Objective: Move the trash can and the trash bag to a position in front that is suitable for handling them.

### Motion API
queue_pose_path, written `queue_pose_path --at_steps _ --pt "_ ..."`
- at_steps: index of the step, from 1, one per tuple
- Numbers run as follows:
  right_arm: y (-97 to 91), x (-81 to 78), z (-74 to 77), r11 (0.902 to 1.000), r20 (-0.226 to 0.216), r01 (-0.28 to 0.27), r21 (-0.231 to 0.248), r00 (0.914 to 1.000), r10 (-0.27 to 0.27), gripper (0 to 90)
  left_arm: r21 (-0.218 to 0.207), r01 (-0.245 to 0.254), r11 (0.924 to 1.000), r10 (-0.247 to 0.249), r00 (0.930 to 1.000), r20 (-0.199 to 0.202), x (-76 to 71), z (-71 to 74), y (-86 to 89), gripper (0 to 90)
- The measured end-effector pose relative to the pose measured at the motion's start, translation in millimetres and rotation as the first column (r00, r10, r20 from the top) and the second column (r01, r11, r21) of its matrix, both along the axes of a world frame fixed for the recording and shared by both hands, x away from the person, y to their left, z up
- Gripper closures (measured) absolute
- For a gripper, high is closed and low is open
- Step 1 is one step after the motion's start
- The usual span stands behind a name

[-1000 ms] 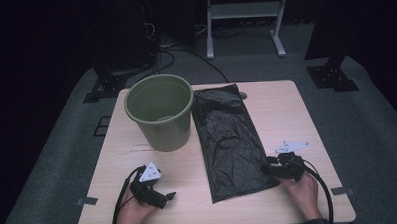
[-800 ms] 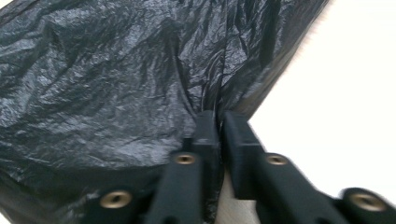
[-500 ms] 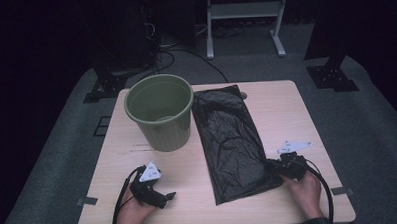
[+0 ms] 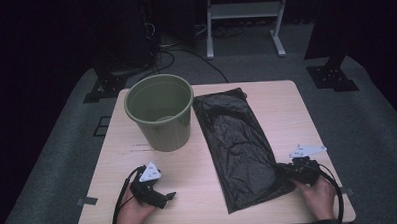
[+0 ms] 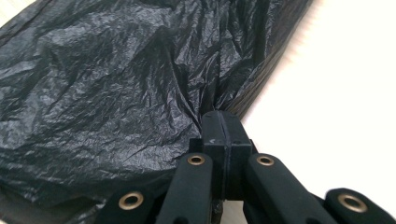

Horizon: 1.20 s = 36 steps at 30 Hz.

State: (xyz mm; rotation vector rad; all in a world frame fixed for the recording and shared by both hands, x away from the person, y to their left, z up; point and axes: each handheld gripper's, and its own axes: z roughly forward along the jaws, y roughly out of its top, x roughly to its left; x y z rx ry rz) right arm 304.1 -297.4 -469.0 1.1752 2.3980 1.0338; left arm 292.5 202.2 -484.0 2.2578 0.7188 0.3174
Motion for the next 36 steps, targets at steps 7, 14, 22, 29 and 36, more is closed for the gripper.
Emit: queue_pose_path --at_steps 7,14,22,29,36 --pt "-25.0 -14.7 1.4 0.9996 0.006 0.018 0.021 0.9998 -0.018 89.7 0.0 0.0 1.0 0.0 1.0 0.0 0.0 0.0 0.0 0.0" --pt "-40.5 -29.5 0.2 0.9993 -0.002 0.025 0.027 0.9997 -0.025 89.7 0.0 0.0 1.0 0.0 1.0 0.0 0.0 0.0 0.0 0.0" --pt "-58.4 -47.6 -1.7 0.9983 -0.006 0.054 0.023 0.9985 -0.054 89.6 0.0 -0.002 1.0 0.002 1.0 0.0 -0.1 0.0 0.0 0.0" --pt "-68.1 -61.8 -1.5 0.9972 0.003 0.071 0.023 0.9975 -0.071 83.6 0.0 -0.005 1.0 0.005 1.0 0.0 -0.2 0.0 -0.1 0.0" --pt "-67.1 -62.0 8.9 0.9925 0.043 0.115 0.04 0.9922 -0.117 55.7 0.0 -0.006 1.0 0.006 1.0 0.0 -0.3 0.0 -0.2 0.0"
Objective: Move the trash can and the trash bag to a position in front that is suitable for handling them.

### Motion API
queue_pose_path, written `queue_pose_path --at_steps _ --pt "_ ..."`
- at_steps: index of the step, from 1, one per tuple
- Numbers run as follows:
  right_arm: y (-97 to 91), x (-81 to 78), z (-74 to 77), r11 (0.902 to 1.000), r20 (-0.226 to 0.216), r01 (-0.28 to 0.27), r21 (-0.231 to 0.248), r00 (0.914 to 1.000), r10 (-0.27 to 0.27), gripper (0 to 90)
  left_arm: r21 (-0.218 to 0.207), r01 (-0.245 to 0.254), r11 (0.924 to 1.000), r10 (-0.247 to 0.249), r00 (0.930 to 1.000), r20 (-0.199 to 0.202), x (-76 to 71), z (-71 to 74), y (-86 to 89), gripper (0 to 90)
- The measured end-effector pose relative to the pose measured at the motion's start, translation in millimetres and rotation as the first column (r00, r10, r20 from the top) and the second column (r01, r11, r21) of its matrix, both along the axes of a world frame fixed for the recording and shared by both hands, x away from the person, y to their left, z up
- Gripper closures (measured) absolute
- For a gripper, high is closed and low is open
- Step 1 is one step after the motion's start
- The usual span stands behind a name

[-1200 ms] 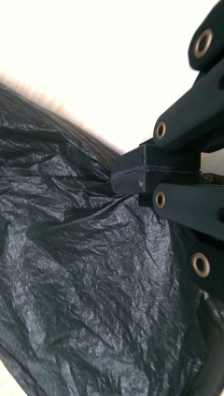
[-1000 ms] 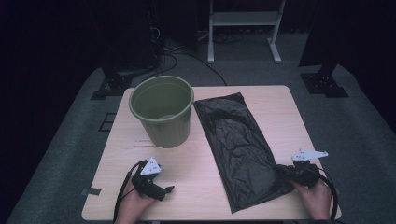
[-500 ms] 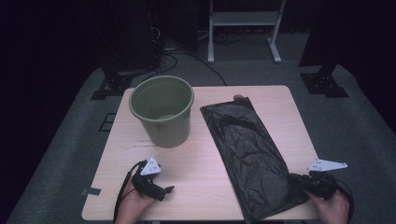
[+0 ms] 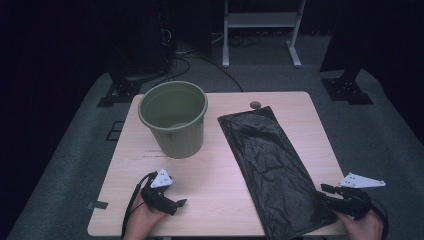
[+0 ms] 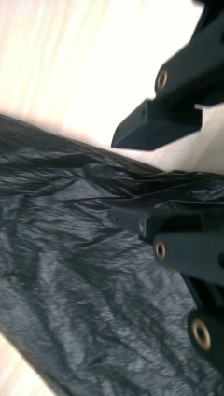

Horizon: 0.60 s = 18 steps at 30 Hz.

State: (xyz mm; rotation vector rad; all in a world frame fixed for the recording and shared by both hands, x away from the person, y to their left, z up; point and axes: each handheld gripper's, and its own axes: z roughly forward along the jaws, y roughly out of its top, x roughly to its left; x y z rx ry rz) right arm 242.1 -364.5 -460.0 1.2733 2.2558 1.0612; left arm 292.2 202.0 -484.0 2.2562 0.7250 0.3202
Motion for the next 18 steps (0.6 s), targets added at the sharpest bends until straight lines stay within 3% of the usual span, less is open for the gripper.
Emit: queue_pose_path --at_steps 1,3,7,10,14,18 --pt "2.8 2.5 4.2 0.9999 0.01 0.01 0.004 0.9999 -0.01 42.7 0.0 0.0 1.0 0.0 1.0 0.0 0.0 0.0 0.0 0.0" --pt "4.0 3.8 5.3 0.9999 0.012 0.01 0.005 0.9999 -0.01 40.5 0.0 0.0 1.0 0.0 1.0 0.0 0.0 0.0 0.0 0.0" --pt "18.8 18.7 10.1 0.9993 0.027 -0.02 0.031 0.9995 0.019 16.7 0.0 -0.001 1.0 0.001 1.0 0.0 0.0 0.0 0.0 0.0" --pt "27.3 27.8 10.2 0.9977 0.03 -0.049 0.046 0.9984 0.048 12.3 0.0 -0.001 1.0 0.001 1.0 0.0 0.0 0.0 0.0 0.0" --pt "40.8 38.7 11.8 0.9984 0.053 -0.053 0.022 0.9972 0.052 7.8 0.0 0.0 1.0 0.0 1.0 0.0 0.0 0.0 0.0 0.0" --pt "53.3 49.8 9.8 0.9978 0.046 -0.065 0.014 0.9969 0.064 4.0 0.0 0.0 1.0 0.0 1.0 0.0 0.0 0.0 0.0 0.0"
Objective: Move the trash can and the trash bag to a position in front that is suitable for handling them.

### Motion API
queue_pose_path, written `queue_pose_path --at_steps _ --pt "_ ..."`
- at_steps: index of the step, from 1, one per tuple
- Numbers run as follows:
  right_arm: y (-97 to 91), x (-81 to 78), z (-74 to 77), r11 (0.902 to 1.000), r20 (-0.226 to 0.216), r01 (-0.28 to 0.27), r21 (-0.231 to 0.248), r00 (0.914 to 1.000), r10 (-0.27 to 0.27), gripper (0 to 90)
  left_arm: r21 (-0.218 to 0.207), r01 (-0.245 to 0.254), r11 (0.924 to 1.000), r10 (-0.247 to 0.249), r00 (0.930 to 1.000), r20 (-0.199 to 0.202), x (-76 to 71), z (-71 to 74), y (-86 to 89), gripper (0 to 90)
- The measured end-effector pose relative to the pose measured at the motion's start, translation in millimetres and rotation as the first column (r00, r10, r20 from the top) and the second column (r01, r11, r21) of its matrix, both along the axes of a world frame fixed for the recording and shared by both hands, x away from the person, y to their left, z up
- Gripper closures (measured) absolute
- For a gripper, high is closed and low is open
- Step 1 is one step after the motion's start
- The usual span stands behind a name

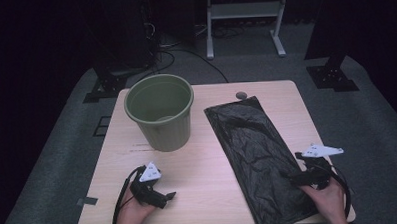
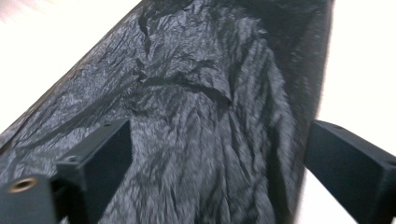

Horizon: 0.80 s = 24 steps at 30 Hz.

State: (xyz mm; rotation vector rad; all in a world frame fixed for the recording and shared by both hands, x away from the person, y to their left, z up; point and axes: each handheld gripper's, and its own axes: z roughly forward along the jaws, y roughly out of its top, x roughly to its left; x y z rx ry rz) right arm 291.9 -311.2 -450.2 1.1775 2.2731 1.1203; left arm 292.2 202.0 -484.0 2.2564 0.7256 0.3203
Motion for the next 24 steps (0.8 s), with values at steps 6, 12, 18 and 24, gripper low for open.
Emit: queue_pose_path --at_steps 6,12,18,24 --pt "14.1 13.4 -6.6 0.9997 -0.002 -0.01 -0.022 1.0 0.01 0.0 0.0 0.0 1.0 0.0 1.0 0.0 0.0 0.0 0.0 0.0" --pt "23.4 23.0 -18.8 0.998 -0.003 -0.004 -0.063 1.0 0.004 0.0 0.0 -0.001 1.0 0.001 1.0 0.0 -0.1 0.0 0.0 0.0" --pt "28.3 27.2 -31.0 0.9959 -0.048 -0.021 -0.088 0.9987 0.017 0.0 0.001 -0.014 0.9999 0.014 0.9999 0.002 -0.2 0.2 0.0 0.0" --pt "28.7 27.8 -37.3 0.9951 -0.06 -0.017 -0.098 0.9981 0.011 0.0 -0.013 -0.033 0.9994 0.032 0.9995 -0.005 -1.4 8.0 -0.4 0.0"
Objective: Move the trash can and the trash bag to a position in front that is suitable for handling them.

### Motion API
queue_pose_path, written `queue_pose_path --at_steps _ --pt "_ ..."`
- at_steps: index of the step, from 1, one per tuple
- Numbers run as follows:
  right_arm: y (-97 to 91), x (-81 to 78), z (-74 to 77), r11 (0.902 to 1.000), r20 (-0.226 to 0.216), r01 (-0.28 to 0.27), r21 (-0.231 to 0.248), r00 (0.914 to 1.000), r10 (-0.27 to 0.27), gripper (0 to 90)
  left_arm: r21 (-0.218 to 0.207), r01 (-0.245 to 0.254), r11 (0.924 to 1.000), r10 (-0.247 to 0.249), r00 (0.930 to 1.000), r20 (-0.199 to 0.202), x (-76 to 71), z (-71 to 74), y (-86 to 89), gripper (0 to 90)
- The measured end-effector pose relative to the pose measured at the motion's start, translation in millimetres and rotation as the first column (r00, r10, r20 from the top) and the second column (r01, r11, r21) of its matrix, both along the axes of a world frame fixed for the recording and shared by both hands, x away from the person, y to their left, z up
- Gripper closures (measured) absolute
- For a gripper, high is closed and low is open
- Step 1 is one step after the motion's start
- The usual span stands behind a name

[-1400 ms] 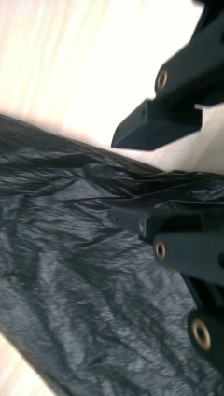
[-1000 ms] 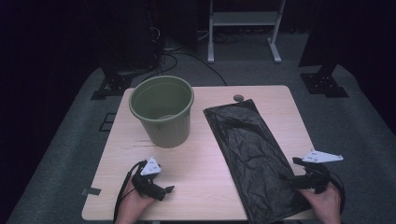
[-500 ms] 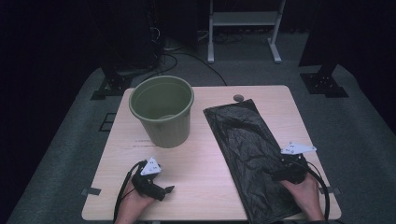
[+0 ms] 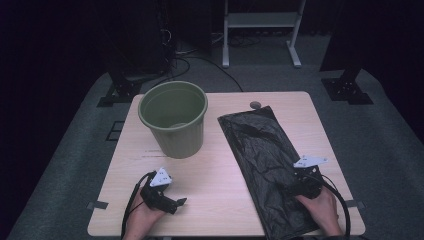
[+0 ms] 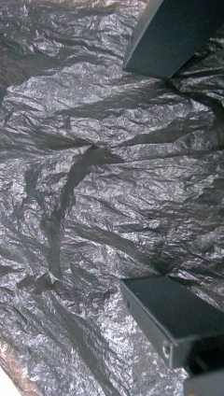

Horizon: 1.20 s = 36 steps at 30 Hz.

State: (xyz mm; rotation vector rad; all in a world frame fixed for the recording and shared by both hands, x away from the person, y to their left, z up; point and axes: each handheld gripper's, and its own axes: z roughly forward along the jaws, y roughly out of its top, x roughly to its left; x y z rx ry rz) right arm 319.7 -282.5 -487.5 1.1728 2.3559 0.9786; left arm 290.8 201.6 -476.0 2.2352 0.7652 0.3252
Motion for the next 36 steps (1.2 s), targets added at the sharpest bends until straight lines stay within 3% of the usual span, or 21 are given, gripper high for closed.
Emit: queue_pose_path --at_steps 11,18,24,36 --pt "-0.3 -0.7 -0.6 1.0 0.004 0.006 0.003 1.0 -0.006 0.0 -0.049 -0.001 0.9988 0.001 1.0 -0.006 1.3 22.6 2.6 0.0" --pt "-0.3 -0.7 -0.5 1.0 0.004 0.005 0.003 1.0 -0.005 0.0 -0.045 -0.008 0.999 0.008 0.9999 -0.01 3.3 37.0 3.4 0.0" --pt "-0.3 -0.7 -0.6 1.0 0.004 0.005 0.003 1.0 -0.005 0.0 -0.034 -0.018 0.9993 0.018 0.9998 -0.008 9.0 58.2 6.5 0.0" --pt "-0.4 -0.7 -0.6 1.0 0.004 0.005 0.003 1.0 -0.005 0.0 -0.098 -0.037 0.9945 0.036 0.9993 -0.009 11.9 95.0 21.7 0.0"
